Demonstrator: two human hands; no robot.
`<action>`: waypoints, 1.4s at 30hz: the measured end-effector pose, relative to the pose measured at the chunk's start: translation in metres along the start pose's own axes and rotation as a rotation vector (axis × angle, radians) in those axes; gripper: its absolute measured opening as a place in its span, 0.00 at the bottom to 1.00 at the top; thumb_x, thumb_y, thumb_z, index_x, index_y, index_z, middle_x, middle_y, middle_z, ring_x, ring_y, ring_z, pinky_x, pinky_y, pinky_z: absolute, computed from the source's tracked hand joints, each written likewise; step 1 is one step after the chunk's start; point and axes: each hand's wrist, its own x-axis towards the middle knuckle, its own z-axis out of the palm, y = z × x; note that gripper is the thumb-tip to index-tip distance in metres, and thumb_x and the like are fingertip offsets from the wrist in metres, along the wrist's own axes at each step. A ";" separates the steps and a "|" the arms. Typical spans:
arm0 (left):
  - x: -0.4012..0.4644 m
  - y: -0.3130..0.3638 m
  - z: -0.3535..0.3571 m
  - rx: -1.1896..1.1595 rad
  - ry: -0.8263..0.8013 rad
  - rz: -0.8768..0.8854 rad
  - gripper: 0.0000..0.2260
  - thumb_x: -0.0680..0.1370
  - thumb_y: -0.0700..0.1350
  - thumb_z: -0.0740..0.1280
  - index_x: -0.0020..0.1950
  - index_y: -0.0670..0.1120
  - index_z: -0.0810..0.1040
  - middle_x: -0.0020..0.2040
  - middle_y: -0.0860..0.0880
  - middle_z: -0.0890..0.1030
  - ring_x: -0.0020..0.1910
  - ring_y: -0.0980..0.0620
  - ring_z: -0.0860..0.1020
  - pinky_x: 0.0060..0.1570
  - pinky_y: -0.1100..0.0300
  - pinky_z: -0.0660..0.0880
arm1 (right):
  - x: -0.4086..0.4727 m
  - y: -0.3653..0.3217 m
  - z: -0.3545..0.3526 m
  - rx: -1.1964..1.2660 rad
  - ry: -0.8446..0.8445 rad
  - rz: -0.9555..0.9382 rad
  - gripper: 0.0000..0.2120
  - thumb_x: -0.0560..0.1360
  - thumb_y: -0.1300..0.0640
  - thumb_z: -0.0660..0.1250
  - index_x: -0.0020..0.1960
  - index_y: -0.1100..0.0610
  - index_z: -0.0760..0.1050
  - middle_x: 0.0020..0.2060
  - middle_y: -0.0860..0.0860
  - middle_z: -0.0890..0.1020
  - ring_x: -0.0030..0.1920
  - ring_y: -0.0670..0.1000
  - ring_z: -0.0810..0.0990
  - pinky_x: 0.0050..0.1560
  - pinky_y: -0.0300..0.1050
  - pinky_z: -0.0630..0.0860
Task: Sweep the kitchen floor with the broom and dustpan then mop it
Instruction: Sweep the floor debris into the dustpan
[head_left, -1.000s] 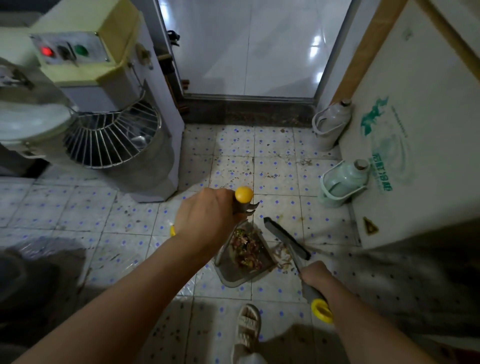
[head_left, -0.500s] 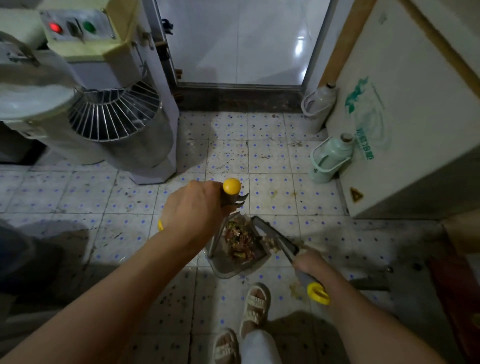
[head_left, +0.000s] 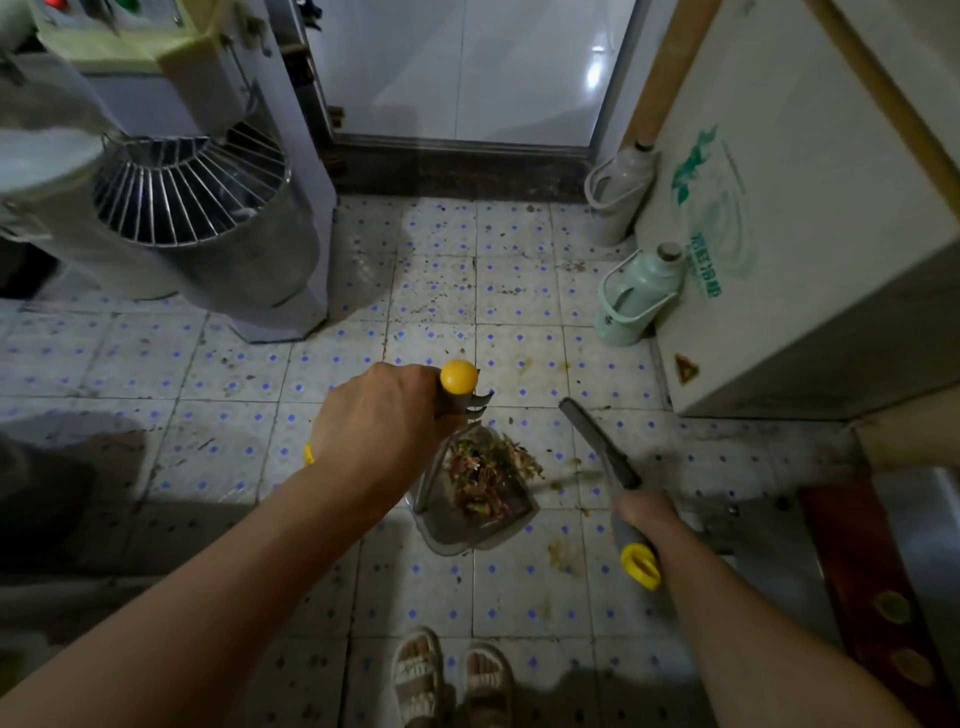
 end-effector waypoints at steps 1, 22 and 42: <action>0.000 0.004 0.002 0.001 -0.002 -0.006 0.14 0.77 0.61 0.62 0.55 0.54 0.77 0.44 0.50 0.79 0.40 0.47 0.76 0.36 0.59 0.66 | 0.006 0.001 0.002 0.014 -0.010 -0.004 0.23 0.80 0.59 0.61 0.71 0.68 0.62 0.65 0.63 0.72 0.61 0.61 0.75 0.49 0.47 0.70; -0.039 0.040 0.005 0.037 -0.046 -0.104 0.14 0.76 0.60 0.64 0.55 0.53 0.77 0.38 0.51 0.74 0.38 0.48 0.74 0.35 0.59 0.67 | -0.013 0.025 0.000 0.194 -0.235 -0.088 0.08 0.77 0.59 0.63 0.51 0.64 0.72 0.46 0.59 0.75 0.37 0.54 0.74 0.34 0.36 0.75; -0.062 -0.016 0.027 -0.010 -0.040 -0.136 0.13 0.77 0.59 0.63 0.55 0.53 0.76 0.44 0.49 0.79 0.38 0.47 0.73 0.36 0.59 0.66 | -0.003 -0.016 0.092 0.549 -0.268 -0.007 0.21 0.77 0.59 0.65 0.66 0.69 0.69 0.60 0.63 0.76 0.59 0.63 0.77 0.59 0.55 0.76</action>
